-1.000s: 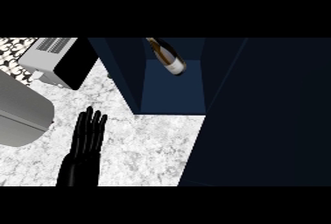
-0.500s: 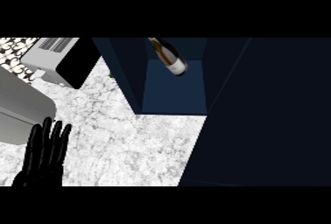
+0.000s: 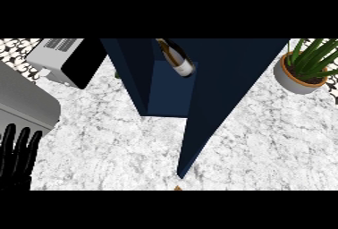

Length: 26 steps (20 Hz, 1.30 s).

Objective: Pick up the wine, place it into the cabinet and close the cabinet

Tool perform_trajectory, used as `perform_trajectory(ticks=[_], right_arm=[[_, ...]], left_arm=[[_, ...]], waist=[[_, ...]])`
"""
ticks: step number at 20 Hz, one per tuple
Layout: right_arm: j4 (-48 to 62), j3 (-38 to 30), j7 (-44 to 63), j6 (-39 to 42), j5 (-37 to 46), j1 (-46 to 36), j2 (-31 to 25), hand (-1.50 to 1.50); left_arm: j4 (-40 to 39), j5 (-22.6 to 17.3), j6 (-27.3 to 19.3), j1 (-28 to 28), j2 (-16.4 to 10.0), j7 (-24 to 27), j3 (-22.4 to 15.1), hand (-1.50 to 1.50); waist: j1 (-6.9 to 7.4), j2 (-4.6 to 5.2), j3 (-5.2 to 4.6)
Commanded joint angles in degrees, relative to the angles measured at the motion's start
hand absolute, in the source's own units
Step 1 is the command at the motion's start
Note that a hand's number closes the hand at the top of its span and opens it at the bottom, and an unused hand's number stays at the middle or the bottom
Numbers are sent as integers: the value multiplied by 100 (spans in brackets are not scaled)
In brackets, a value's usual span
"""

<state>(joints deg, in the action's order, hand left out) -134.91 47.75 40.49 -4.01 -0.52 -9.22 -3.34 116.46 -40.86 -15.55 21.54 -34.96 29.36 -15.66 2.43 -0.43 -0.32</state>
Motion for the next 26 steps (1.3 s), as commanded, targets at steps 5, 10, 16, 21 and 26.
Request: perform_trajectory(ticks=[5, 10, 16, 21, 26], right_arm=[[956, 116, 53, -1317, -333, -2082, 306, 150], [2163, -247, -161, -1986, -908, -3361, 318, 150], [3673, -1123, -290, -2108, -1937, -5235, 330, 150], [5292, -1456, -998, -1890, -2660, -6197, 333, 150], [5926, -1530, -1010, -729, -4271, -6268, 334, 150]], left_arm=[[-234, -713, 1058, 341, -459, 68, 898, -150], [-305, -878, 1284, 244, -552, 28, 1142, -150], [-365, -1286, 1825, 464, -813, -53, 1691, -150], [-520, -1438, 2013, 346, -856, -194, 1869, -150], [-642, -1299, 2016, 97, -770, -151, 1795, -150]], waist=[[104, 39, -6], [238, 79, -8], [272, 71, 12], [223, 96, 17], [309, 182, 15]])
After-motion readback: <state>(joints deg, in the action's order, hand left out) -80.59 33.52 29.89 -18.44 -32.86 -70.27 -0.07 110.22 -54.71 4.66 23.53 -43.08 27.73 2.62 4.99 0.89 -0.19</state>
